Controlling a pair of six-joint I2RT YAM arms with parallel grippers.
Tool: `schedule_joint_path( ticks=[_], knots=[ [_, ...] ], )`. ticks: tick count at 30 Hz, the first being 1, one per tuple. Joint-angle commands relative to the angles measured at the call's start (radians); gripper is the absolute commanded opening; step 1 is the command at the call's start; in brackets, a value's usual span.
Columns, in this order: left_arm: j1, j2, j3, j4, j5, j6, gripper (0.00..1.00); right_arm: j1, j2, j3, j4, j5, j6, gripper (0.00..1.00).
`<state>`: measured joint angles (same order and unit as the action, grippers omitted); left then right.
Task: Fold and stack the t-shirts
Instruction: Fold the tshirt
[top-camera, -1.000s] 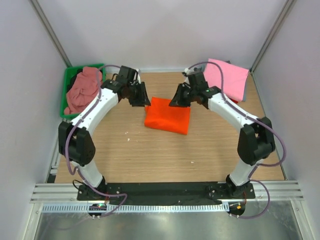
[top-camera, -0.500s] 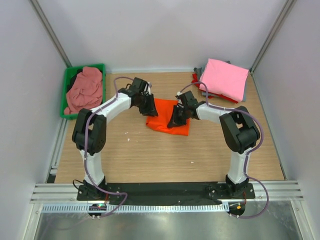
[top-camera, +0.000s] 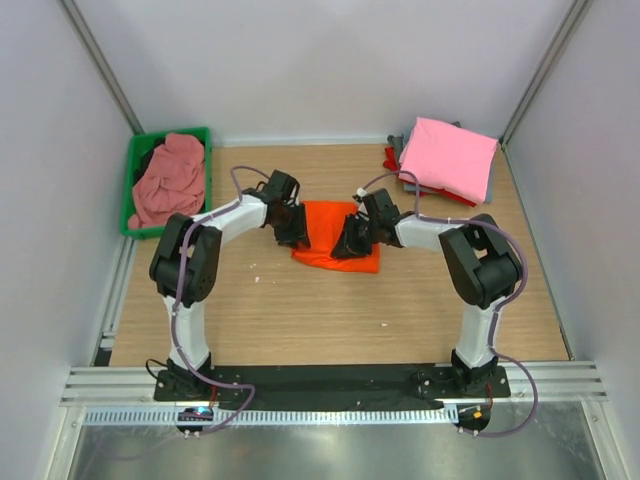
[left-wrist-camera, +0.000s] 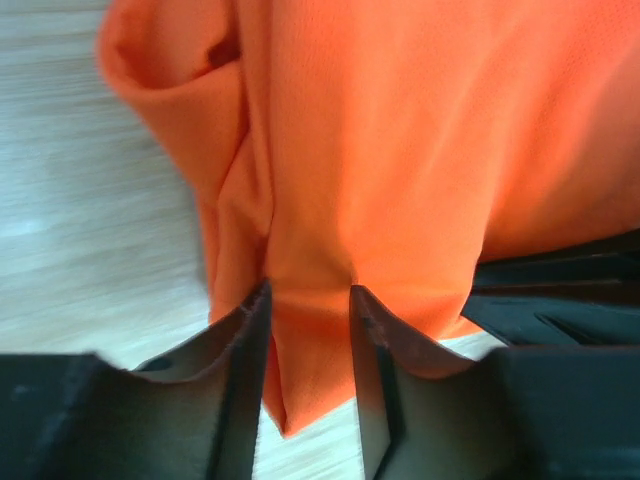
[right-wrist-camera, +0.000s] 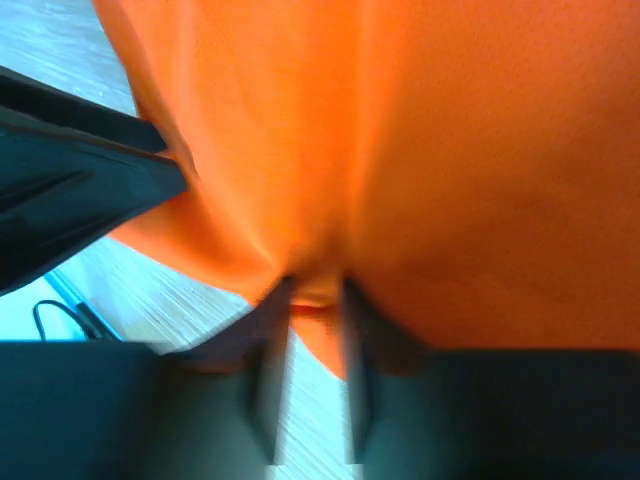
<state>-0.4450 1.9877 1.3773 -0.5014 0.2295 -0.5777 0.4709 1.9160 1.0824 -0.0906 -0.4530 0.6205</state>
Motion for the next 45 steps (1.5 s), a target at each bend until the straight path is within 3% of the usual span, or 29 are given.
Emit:
schedule_joint_path(
  ticks=[1, 2, 5, 10, 17, 24, 34, 40, 45],
  knots=[
    [0.003, -0.101, 0.061, -0.144, -0.177, 0.058, 0.45, 0.011, -0.067, 0.036, -0.139, 0.053, -0.051, 0.38],
    [0.0, -0.115, 0.077, -0.163, -0.208, 0.067, 0.5, 0.011, -0.089, 0.06, -0.158, 0.057, -0.053, 0.48],
    [-0.027, -0.185, 0.129, -0.222, -0.258, 0.078, 0.54, 0.009, -0.187, 0.097, -0.211, 0.068, -0.057, 0.57],
    [-0.102, -0.279, 0.134, -0.236, -0.253, 0.036, 0.52, 0.009, -0.316, 0.103, -0.285, 0.106, -0.071, 0.59],
    [-0.195, -0.27, 0.023, -0.091, -0.108, -0.06, 0.44, -0.032, -0.423, -0.013, -0.308, 0.163, -0.09, 0.55],
    [-0.205, -0.142, -0.014, 0.012, -0.065, -0.082, 0.42, -0.097, -0.344, -0.159, -0.187, 0.128, -0.113, 0.46],
    [-0.1, -0.102, -0.225, 0.127, -0.093, -0.073, 0.38, -0.132, -0.325, -0.387, -0.14, 0.261, -0.131, 0.45],
    [-0.052, -0.13, -0.274, 0.138, -0.029, -0.053, 0.39, -0.132, -0.367, -0.417, -0.149, 0.243, -0.127, 0.45],
    [-0.058, -0.209, -0.25, 0.097, 0.014, -0.053, 0.5, -0.132, -0.491, -0.397, -0.216, 0.226, -0.123, 0.5]
  ],
)
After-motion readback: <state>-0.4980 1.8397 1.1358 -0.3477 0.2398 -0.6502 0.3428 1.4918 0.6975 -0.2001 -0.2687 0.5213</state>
